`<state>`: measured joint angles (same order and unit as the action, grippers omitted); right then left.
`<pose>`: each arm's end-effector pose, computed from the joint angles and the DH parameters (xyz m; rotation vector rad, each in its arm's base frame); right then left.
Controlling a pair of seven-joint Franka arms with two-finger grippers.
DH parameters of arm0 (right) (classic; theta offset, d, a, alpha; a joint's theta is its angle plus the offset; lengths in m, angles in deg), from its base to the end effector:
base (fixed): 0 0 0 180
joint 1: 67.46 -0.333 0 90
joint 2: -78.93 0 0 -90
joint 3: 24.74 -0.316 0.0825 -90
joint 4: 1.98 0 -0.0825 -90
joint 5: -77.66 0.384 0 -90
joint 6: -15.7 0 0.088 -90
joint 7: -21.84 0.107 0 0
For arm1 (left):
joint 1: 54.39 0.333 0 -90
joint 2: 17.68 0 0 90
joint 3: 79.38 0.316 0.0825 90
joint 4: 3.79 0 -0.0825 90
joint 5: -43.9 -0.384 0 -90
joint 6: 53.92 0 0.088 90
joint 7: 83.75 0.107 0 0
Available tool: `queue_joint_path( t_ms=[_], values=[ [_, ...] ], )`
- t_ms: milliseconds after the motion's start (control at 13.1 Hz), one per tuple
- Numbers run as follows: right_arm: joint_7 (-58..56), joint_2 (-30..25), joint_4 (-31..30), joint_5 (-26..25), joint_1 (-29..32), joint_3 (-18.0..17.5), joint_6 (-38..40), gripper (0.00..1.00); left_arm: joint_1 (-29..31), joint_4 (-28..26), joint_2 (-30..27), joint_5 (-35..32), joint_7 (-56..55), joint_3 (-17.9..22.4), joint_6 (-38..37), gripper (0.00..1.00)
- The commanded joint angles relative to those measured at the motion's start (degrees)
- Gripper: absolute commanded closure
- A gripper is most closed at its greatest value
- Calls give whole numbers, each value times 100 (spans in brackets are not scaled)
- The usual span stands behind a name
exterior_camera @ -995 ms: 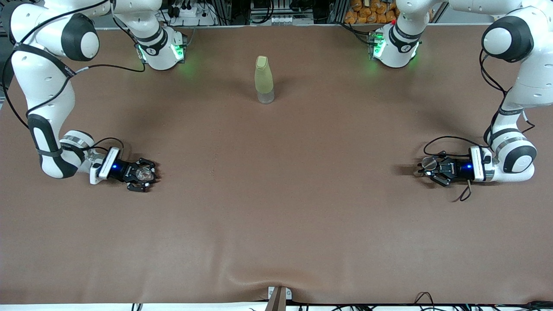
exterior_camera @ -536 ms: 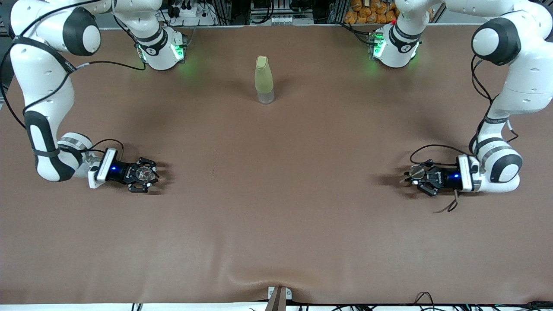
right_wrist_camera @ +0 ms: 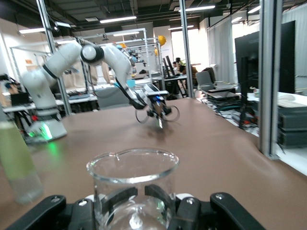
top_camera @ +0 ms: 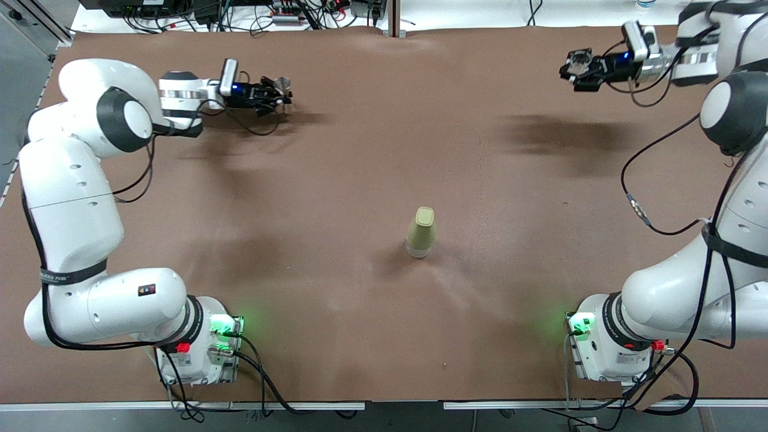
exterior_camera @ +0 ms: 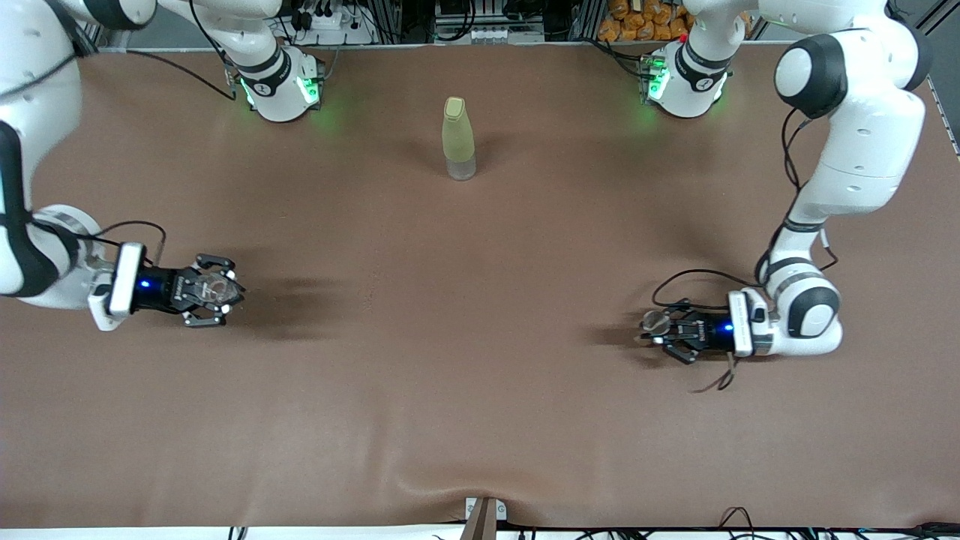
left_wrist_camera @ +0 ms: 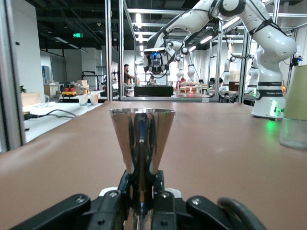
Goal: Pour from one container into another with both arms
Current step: 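Lift the jigger and beaker, bringing both grippers together mid-table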
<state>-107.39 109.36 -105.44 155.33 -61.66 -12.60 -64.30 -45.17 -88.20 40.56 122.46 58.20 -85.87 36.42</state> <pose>0.6045 -0.0587 0.2847 -1.3766 -1.2057 -1.0609 0.6578 -0.0609 0.1037 1.1936 -1.2544 1.1531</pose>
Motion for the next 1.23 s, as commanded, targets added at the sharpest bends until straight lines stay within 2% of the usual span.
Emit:
queue_joint_path(
  t_ms=[0,153,230,383,459,689,842,1148],
  values=[
    [485,-564,-428,-68,-280,60,11,100,-437,-32,-76,371,-45,51,72,100],
    [530,-644,-647,19,-491,60,-24,100,-903,-32,-67,441,-27,60,640,100],
    [530,-653,-744,133,-614,60,-33,100,-957,-41,-102,711,-62,34,722,100],
    [530,-749,-981,466,-921,77,-137,100,-1281,-67,-173,871,-71,-1,801,100],
    [530,-811,-1122,659,-1079,86,-260,100,-1474,-59,-173,1029,-71,-10,1072,100],
    [521,-890,-1377,1169,-1563,104,-577,100,-2317,-32,-147,2072,-80,-2,1696,100],
    [451,-890,-1544,1521,-1853,113,-761,100,-2696,-23,-164,2443,-80,-10,2127,100],
    [337,-873,-1589,2127,-2398,113,-1218,100,-3206,-23,-164,3093,-1,-2,2277,100]
  ],
)
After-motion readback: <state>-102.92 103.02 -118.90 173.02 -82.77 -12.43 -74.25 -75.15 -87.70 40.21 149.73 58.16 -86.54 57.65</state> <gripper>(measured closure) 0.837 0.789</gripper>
